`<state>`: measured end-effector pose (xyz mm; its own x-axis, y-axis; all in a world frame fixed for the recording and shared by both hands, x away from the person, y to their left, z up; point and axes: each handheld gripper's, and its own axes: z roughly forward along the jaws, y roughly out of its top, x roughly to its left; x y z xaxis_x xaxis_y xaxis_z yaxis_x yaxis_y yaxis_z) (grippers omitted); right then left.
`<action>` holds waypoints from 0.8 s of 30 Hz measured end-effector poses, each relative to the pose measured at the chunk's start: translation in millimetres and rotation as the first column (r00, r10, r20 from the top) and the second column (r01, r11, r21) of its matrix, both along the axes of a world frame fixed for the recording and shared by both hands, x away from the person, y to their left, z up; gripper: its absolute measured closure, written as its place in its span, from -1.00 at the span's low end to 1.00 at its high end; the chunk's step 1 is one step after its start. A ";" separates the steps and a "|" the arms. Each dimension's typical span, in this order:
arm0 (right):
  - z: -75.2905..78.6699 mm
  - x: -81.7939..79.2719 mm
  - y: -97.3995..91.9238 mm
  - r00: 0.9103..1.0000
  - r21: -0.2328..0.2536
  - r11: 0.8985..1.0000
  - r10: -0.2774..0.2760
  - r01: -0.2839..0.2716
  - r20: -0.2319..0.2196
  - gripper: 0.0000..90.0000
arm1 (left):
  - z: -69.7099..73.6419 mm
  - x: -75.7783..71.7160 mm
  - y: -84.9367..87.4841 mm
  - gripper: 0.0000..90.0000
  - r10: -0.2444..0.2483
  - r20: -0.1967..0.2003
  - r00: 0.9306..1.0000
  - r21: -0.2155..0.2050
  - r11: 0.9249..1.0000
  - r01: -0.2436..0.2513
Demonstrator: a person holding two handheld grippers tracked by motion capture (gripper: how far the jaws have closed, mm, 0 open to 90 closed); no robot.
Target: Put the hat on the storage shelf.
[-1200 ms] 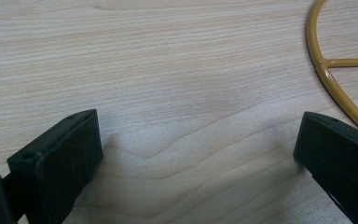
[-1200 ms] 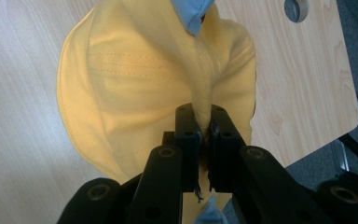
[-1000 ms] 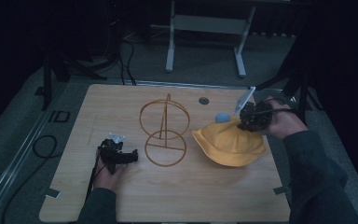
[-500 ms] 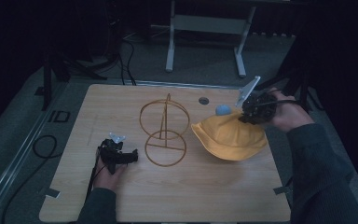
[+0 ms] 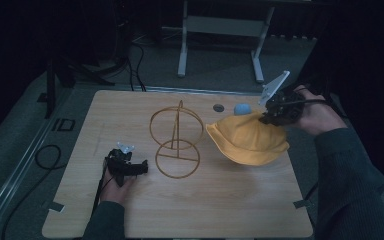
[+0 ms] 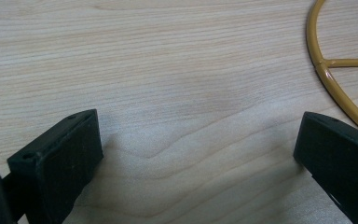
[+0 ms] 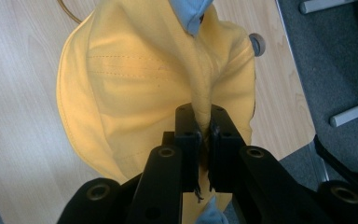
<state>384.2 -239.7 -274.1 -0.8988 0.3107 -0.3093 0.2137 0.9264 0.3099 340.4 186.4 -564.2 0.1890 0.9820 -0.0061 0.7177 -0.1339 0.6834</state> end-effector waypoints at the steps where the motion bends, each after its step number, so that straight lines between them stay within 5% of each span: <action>1: 1.5 -0.3 -0.1 1.000 0.002 1.000 0.001 -0.001 0.002 0.88 | 0.0 0.0 0.0 -0.98 0.000 0.000 1.000 0.000 1.000 0.000; 24: 35.4 -0.9 9.4 0.998 0.078 0.997 0.010 -0.015 0.054 0.88 | 0.0 0.0 0.0 -0.98 0.000 0.000 1.000 0.000 1.000 0.000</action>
